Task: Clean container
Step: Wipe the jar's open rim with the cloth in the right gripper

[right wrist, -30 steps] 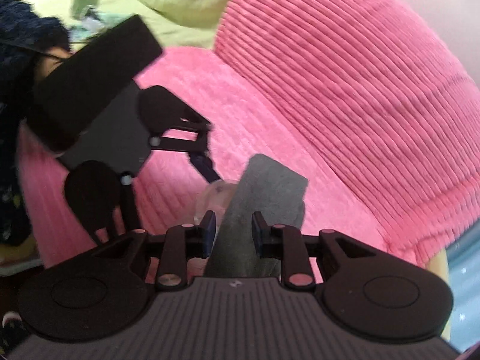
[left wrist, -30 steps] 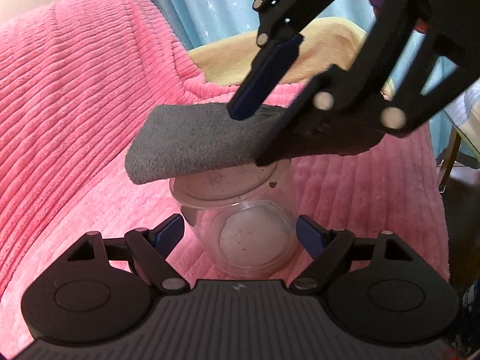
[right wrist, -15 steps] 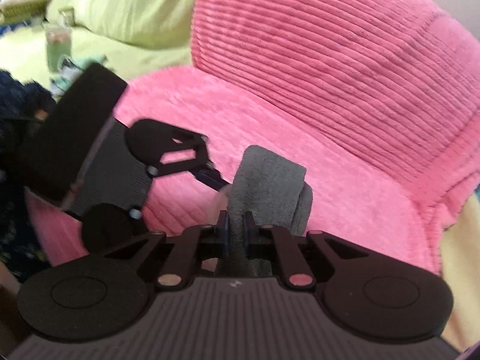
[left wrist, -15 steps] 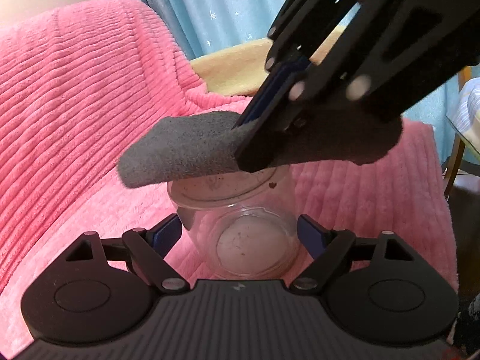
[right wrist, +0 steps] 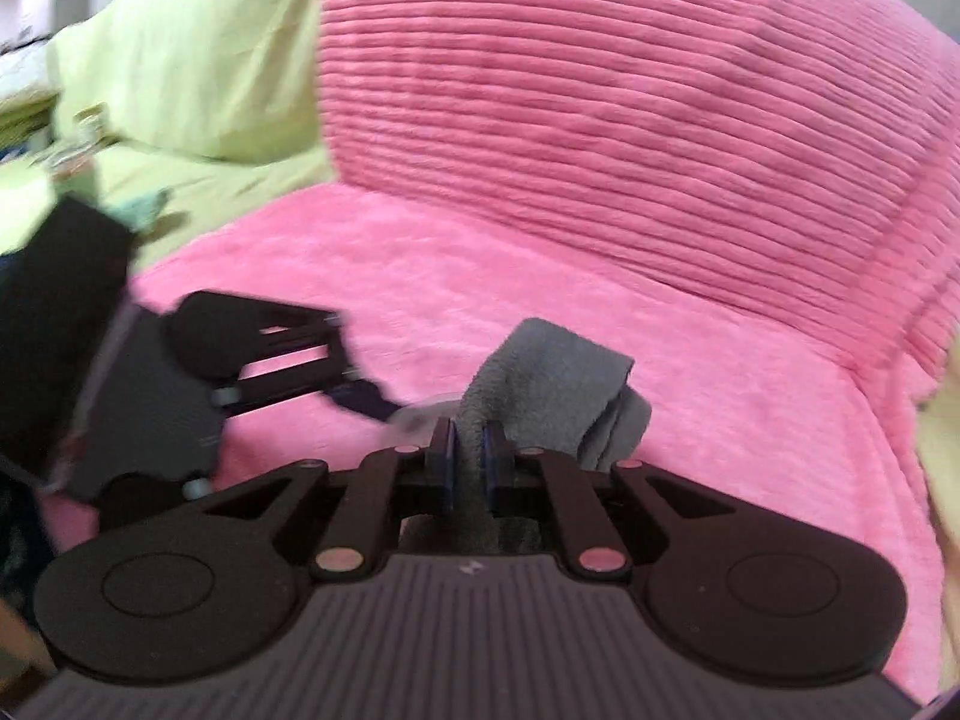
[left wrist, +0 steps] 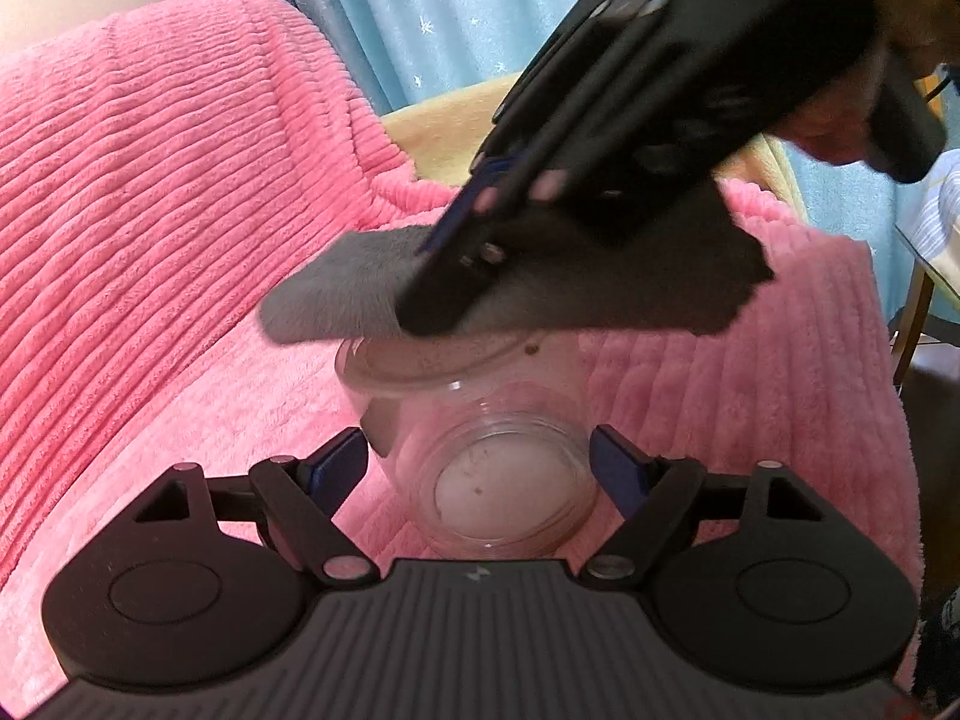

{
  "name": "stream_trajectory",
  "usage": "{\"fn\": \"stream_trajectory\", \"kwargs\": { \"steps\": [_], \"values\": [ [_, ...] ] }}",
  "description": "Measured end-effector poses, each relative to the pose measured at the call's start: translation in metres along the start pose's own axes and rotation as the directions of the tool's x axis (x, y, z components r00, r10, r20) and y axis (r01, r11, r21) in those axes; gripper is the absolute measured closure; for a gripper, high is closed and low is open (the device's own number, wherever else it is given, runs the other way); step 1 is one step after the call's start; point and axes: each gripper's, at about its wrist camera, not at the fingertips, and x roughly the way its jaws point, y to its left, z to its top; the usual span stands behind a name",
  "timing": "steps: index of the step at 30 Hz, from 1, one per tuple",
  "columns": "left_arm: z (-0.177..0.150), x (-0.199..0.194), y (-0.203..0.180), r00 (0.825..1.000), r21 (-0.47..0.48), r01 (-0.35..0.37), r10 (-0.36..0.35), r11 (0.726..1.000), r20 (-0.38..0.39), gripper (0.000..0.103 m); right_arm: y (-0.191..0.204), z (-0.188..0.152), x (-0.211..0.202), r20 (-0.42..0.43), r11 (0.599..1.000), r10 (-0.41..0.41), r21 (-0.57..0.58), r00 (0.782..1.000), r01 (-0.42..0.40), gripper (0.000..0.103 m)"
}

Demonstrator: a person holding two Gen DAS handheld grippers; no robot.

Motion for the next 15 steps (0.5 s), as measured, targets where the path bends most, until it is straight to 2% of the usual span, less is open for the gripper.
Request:
{"fn": "stream_trajectory", "kwargs": {
  "steps": [3,5,9,15],
  "values": [
    [0.003,0.003,0.003,1.000,-0.021,0.006,-0.006,1.000,-0.005,0.023,-0.002,-0.006,0.001,0.029,0.999,0.012,0.041,0.999,-0.013,0.096],
    [0.005,0.007,0.005,1.000,-0.029,0.013,-0.013,0.999,-0.006,0.018,-0.003,-0.009,0.001,0.039,0.999,0.021,0.047,0.999,-0.023,0.095],
    [0.009,0.015,0.010,0.999,-0.095,0.032,-0.031,0.995,0.010,0.016,-0.002,-0.010,0.000,0.046,0.996,0.029,0.077,0.999,-0.032,0.095],
    [0.012,0.023,0.009,0.999,-0.101,0.035,-0.035,0.994,-0.002,0.016,-0.002,-0.014,-0.001,0.058,0.997,-0.034,0.073,0.998,0.030,0.095]
  ]
}}
